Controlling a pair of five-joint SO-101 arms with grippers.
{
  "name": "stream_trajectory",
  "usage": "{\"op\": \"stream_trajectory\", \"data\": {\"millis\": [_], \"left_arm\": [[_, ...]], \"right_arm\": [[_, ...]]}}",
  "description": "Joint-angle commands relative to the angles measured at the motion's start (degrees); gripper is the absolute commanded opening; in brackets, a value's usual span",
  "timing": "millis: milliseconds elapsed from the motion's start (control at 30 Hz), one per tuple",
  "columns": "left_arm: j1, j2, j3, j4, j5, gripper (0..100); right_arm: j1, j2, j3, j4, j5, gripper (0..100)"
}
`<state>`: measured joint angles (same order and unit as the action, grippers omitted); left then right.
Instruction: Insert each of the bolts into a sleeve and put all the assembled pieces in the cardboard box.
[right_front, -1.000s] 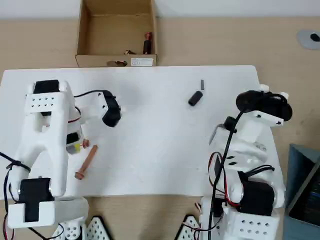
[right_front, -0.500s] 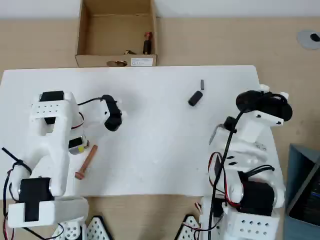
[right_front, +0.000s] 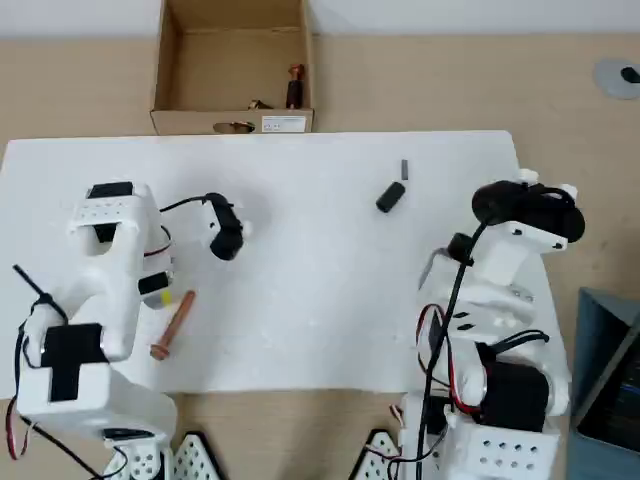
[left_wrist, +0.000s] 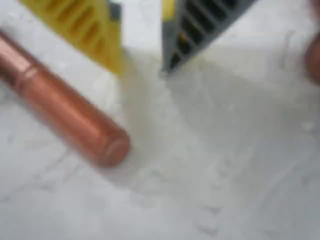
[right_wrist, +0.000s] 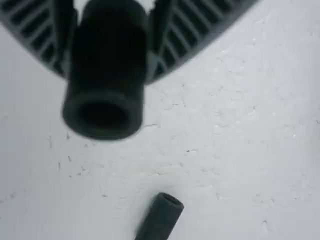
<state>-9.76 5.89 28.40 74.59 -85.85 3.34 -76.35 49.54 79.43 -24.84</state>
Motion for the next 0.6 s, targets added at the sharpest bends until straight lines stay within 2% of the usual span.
{"op": "stream_trajectory", "data": {"millis": [0,333,567], "left_arm": [[-1.85,3.21,-1.67,-1.05,0.09,0],[-1.85,3.21,-5.27,5.54,0.09,0],[-1.58,3.12,-15.74,18.20,0.26,1]], "right_arm": [[0.40,0.13,-0.04,-1.05,0.53,0.9],[0.40,-0.13,-0.04,-1.05,0.35,0.9],[0.40,-0.22,-0.04,-1.05,0.35,0.9]]}}
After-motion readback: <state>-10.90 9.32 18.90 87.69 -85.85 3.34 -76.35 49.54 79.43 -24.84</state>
